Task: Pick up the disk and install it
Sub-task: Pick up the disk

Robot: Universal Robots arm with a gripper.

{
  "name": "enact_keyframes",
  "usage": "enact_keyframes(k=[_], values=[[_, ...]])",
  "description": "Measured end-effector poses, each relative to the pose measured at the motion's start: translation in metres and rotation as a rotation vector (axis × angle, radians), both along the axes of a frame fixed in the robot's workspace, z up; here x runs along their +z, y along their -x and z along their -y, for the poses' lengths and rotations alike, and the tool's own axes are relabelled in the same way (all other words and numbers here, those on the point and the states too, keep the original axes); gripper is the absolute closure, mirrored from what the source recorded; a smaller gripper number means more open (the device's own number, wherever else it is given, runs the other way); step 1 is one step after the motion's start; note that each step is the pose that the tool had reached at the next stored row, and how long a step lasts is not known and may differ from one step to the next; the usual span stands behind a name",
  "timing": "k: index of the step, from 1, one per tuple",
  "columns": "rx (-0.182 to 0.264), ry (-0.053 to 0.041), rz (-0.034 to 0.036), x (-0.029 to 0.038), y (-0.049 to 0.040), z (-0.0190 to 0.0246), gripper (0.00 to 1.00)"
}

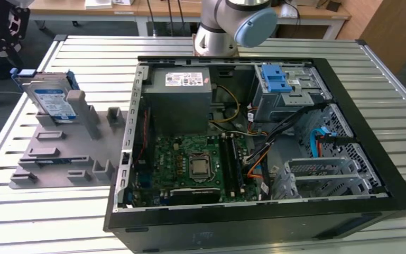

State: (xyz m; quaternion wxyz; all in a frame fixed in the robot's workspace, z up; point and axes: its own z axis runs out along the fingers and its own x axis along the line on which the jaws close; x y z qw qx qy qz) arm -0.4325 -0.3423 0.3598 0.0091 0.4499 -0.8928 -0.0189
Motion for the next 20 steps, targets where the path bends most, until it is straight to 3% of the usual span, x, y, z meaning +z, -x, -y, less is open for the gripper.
enact_keyframes(k=[20], values=[[0.096, 0.0000, 0.0000, 0.0000, 0.0000, 0.0000, 0.89]])
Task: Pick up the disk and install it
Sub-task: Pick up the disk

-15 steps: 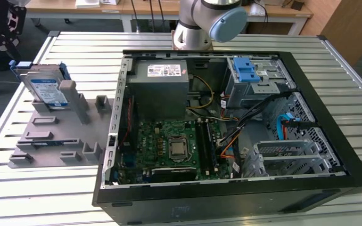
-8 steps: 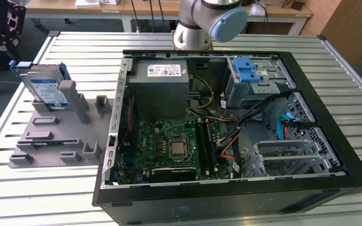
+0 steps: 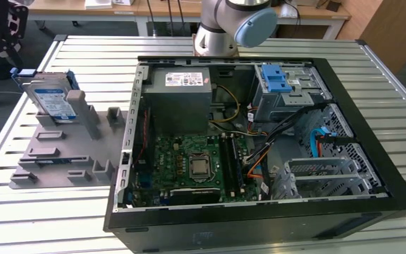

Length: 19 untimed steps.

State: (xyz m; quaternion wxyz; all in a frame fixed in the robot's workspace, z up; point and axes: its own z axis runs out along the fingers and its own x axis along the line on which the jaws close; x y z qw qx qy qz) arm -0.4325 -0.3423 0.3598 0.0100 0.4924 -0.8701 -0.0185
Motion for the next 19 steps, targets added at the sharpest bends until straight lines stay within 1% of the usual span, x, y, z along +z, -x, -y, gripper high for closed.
enact_keyframes(k=[2, 9, 11, 13, 19], values=[[0.023, 0.0000, 0.0001, 0.0000, 0.0000, 0.0000, 0.89], [0.130, 0.0000, 0.0000, 0.0000, 0.0000, 0.0000, 0.89], [0.154, -0.0001, 0.0001, 0.0000, 0.0000, 0.0000, 0.89], [0.169, -0.0055, 0.0002, 0.0001, 0.0000, -0.0001, 0.89], [0.175, -0.0061, 0.0005, 0.0000, 0.0000, 0.0000, 0.89]])
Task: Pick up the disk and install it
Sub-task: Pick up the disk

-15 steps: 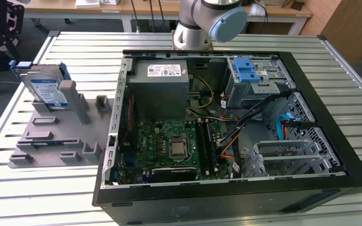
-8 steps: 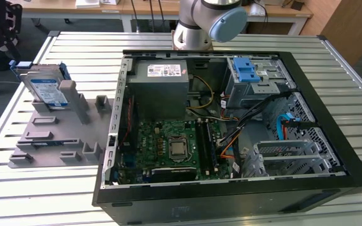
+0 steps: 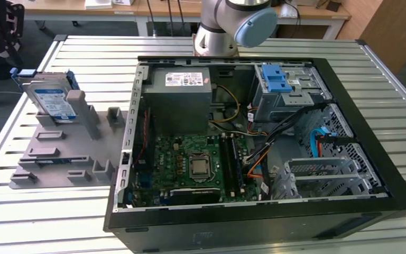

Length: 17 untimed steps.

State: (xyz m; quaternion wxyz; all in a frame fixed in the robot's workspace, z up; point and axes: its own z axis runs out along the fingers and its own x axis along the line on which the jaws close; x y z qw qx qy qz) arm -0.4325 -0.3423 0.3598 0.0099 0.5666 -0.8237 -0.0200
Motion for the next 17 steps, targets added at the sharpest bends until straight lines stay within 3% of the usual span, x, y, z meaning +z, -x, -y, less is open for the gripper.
enact_keyframes(k=[7, 11, 13, 17], values=[[0.110, -0.0007, 0.0004, -0.0013, 0.0000, 0.0000, 0.89], [0.169, -0.0007, 0.0056, -0.0040, 0.0000, -0.0001, 0.89], [0.172, -0.0004, 0.0098, -0.0044, 0.0001, -0.0001, 0.89], [0.172, -0.0004, 0.0111, -0.0045, 0.0000, -0.0002, 0.89]])
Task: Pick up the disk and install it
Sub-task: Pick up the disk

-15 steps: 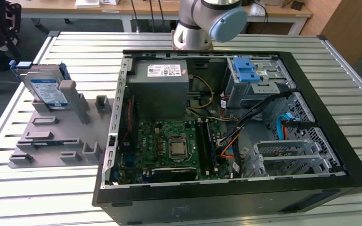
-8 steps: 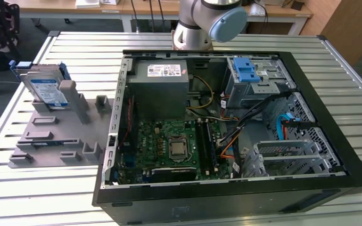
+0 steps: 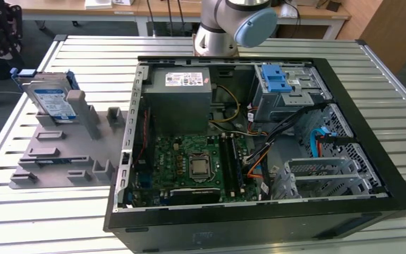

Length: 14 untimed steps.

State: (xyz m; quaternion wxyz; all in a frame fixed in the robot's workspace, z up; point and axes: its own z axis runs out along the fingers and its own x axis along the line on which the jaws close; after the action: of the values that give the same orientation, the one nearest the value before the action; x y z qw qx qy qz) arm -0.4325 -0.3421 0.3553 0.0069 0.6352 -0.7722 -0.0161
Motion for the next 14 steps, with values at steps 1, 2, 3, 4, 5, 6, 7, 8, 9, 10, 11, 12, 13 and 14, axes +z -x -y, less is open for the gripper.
enact_keyframes(k=[1, 2, 3, 4, 5, 6, 7, 8, 9, 10, 11, 12, 13, 14], values=[[0.000, 0.0004, 0.0000, 0.0000, 0.0001, -0.0008, 0.89], [0.000, 0.0021, -0.0001, -0.0002, 0.0001, -0.0032, 0.89], [0.000, 0.0038, -0.0002, -0.0004, 0.0001, -0.0058, 0.83], [0.000, 0.0040, -0.0001, -0.0008, 0.0001, -0.0077, 0.77], [0.000, 0.0041, 0.0006, -0.0018, 0.0000, -0.0095, 0.71], [0.000, 0.0040, 0.0016, -0.0033, 0.0002, -0.0099, 0.71], [0.000, 0.0040, 0.0026, -0.0047, 0.0008, -0.0099, 0.65], [0.001, 0.0040, 0.0032, -0.0060, 0.0012, -0.0097, 0.59], [0.004, 0.0041, 0.0034, -0.0070, 0.0015, -0.0093, 0.59], [0.008, 0.0041, 0.0037, -0.0078, 0.0017, -0.0085, 0.53], [0.014, 0.0041, 0.0050, -0.0089, 0.0019, -0.0082, 0.53], [0.021, 0.0040, 0.0065, -0.0098, 0.0020, -0.0082, 0.47], [0.029, 0.0041, 0.0080, -0.0106, 0.0020, -0.0081, 0.47], [0.039, 0.0041, 0.0099, -0.0113, 0.0020, -0.0079, 0.47]])
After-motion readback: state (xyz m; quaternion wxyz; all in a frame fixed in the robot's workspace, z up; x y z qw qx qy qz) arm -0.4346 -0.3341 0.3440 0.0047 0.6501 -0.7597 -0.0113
